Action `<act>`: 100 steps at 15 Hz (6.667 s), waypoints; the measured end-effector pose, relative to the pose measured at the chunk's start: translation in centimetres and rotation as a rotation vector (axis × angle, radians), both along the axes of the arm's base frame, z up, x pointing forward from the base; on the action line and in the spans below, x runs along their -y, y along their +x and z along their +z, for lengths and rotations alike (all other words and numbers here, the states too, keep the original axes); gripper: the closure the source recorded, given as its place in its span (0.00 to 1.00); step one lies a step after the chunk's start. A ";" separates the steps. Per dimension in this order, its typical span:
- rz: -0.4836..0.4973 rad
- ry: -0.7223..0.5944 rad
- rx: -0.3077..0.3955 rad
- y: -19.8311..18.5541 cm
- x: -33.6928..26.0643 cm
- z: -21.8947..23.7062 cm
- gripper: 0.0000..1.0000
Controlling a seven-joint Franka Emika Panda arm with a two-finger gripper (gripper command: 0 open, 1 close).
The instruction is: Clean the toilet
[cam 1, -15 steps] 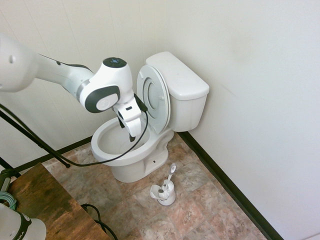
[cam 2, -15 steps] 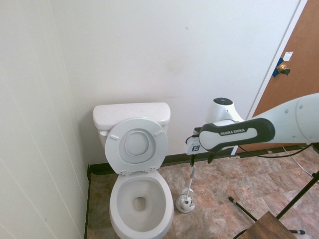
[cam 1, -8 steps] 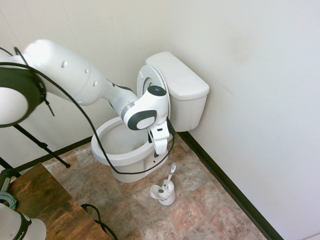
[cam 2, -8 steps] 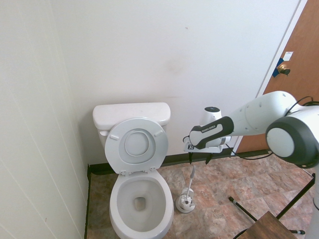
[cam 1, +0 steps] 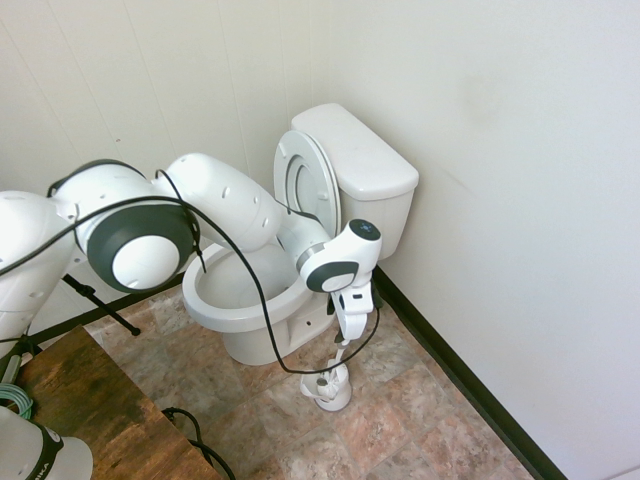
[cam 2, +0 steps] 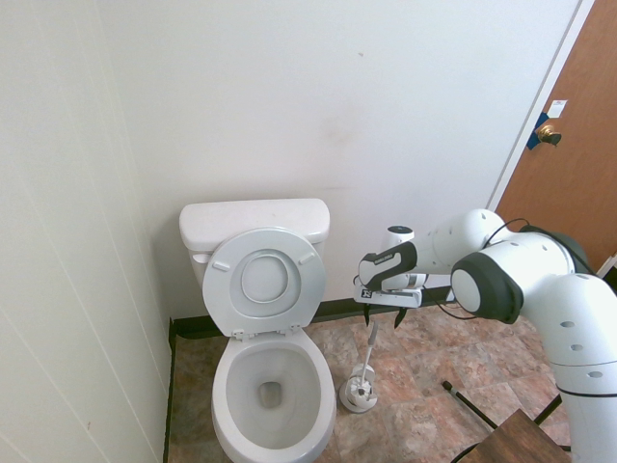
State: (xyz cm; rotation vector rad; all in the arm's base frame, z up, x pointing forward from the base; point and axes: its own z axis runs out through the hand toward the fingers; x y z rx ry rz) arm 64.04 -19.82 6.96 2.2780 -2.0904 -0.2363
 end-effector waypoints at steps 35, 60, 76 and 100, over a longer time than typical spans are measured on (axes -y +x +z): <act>0.037 0.072 -0.056 3.9 2.3 -8.7 1.00; 0.302 0.021 0.133 -9.1 -8.5 21.6 1.00; 0.523 -0.037 0.278 -12.9 -31.8 31.8 1.00; 0.509 -0.168 0.267 0.6 -49.7 8.7 1.00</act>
